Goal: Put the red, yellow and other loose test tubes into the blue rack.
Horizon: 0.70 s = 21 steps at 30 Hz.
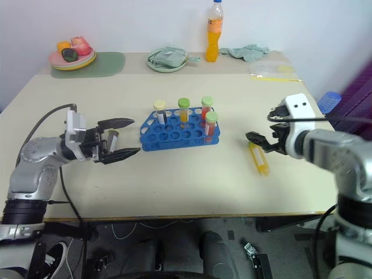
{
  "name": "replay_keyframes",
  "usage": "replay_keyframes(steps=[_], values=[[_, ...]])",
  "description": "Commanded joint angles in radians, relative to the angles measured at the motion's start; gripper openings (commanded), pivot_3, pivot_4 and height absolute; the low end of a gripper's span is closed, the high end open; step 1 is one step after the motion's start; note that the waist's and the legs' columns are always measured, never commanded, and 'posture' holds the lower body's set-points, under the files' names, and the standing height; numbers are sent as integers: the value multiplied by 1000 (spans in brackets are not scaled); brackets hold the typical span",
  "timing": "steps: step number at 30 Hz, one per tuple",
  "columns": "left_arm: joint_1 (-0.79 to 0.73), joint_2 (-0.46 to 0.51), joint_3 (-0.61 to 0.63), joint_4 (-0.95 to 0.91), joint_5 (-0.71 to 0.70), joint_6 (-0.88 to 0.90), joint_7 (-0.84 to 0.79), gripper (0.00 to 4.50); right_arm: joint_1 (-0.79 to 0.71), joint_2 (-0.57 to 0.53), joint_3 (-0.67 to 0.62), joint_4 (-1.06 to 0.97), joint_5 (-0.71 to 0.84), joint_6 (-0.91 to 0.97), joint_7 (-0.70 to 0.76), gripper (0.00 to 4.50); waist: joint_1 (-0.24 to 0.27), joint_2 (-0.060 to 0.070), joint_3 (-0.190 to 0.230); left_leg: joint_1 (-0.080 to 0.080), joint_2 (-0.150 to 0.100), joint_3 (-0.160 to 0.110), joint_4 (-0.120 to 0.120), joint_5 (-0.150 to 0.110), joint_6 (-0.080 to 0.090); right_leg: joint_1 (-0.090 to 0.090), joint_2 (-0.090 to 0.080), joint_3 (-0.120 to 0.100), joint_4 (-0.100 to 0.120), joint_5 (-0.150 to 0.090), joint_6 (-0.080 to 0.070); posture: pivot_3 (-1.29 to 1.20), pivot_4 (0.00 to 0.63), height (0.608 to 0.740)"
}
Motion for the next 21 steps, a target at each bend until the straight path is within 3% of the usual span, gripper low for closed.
replay_keyframes(steps=[1,9,21], values=[[-4,-15,-6,-9,5,-38,1,4500,-49,-29,85,129,20,24,-31,4482,-1,0,0,0,0,0,0,0,0,0,0,0,0,0,0,0,150,740],[89,-22,25,-74,-18,-39,45,4500,-157,7,243,321,89,24,-133,4482,-5,0,0,-1,0,1,0,0,0,-2,1,1,0,2,3,0,150,740],[164,1,58,-151,-30,-28,86,4500,-240,103,349,417,-3,24,-162,4482,-5,0,0,-2,0,1,0,0,0,-2,0,1,0,2,3,0,150,740]])
